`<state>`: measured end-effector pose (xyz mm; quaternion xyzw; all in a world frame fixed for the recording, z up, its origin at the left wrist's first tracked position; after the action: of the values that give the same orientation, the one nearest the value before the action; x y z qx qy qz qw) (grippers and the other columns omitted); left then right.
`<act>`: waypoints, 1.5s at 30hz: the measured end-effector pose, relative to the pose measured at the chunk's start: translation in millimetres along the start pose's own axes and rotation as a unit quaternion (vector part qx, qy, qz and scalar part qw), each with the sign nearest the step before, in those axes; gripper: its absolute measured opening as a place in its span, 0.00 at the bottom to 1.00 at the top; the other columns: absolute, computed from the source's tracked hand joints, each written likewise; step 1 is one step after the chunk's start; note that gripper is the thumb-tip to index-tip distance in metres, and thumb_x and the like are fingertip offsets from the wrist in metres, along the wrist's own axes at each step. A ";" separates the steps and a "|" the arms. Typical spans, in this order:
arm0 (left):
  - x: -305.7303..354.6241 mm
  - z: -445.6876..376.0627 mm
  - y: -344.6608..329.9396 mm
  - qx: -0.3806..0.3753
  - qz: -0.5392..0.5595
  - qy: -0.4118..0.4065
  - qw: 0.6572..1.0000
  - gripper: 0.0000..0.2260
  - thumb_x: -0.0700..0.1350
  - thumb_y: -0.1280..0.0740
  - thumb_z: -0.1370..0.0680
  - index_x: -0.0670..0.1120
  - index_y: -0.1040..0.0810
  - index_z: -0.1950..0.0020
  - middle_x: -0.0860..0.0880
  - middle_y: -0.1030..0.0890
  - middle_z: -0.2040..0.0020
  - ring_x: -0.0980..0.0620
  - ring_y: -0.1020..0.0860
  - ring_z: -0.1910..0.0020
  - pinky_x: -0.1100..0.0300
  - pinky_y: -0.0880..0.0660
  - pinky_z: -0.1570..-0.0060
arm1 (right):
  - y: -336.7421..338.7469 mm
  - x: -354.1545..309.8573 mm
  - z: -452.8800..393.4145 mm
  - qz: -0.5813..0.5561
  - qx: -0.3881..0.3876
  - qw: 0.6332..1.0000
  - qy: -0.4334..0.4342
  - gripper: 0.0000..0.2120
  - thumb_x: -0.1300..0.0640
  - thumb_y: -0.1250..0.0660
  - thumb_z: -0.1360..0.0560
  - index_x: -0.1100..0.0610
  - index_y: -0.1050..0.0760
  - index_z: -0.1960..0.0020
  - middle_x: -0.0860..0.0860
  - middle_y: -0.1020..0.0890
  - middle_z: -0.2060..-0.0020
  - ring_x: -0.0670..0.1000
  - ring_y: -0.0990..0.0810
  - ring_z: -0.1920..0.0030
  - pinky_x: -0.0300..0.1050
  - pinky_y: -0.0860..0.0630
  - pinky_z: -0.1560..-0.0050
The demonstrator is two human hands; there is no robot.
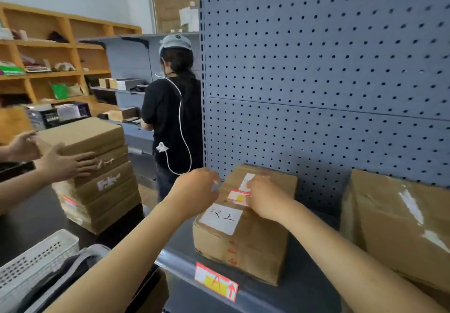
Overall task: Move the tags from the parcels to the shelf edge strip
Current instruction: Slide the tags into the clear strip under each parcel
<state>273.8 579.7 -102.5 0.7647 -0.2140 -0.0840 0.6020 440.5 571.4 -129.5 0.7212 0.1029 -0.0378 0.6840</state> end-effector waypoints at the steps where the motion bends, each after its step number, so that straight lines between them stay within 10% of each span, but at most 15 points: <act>1: -1.2 -7.9 -2.8 -0.002 0.007 -0.016 1.000 0.13 0.49 0.37 0.23 0.52 0.25 0.39 0.53 0.22 0.42 0.50 0.22 0.45 0.57 0.26 0.50 | -1.7 1.2 -2.2 0.000 -0.008 1.000 -0.013 0.14 0.55 0.40 0.20 0.60 0.24 0.39 0.56 0.24 0.40 0.56 0.25 0.43 0.51 0.25 0.42; 16: 40.2 -22.0 6.3 -0.008 0.076 -0.248 0.966 0.11 0.49 0.38 0.21 0.52 0.24 0.39 0.53 0.21 0.43 0.51 0.22 0.47 0.59 0.28 0.54 | 45.0 -10.9 80.4 -0.019 0.204 0.957 -0.206 0.09 0.62 0.37 0.24 0.53 0.20 0.51 0.52 0.18 0.52 0.54 0.20 0.55 0.52 0.21 0.54; 31: 401.3 170.2 52.6 0.017 0.177 -0.569 0.803 0.11 0.51 0.35 0.25 0.51 0.21 0.45 0.48 0.19 0.46 0.45 0.21 0.48 0.53 0.23 0.52 | 124.4 79.3 475.6 0.134 0.268 0.813 -0.499 0.10 0.61 0.39 0.25 0.55 0.20 0.51 0.54 0.17 0.53 0.58 0.19 0.53 0.48 0.23 0.58; 45: 679.8 315.0 22.5 -0.027 0.202 -0.701 0.683 0.10 0.51 0.35 0.24 0.51 0.22 0.44 0.49 0.20 0.47 0.48 0.22 0.48 0.57 0.28 0.55 | 138.4 188.3 736.8 0.150 0.254 0.690 -0.661 0.11 0.61 0.38 0.26 0.54 0.21 0.47 0.54 0.19 0.50 0.57 0.20 0.50 0.52 0.22 0.51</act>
<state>755.0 5.7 -75.3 0.4038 -0.7207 -0.4776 0.2991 715.5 -149.0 -75.9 0.6617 -0.4991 -0.4266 0.3620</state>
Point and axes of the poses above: each hand's wrist, its own z-axis away from the middle knuckle, its own y-axis out of the back of the hand, x = y × z, the point moved 3 cm from there along -z, towards the middle knuckle
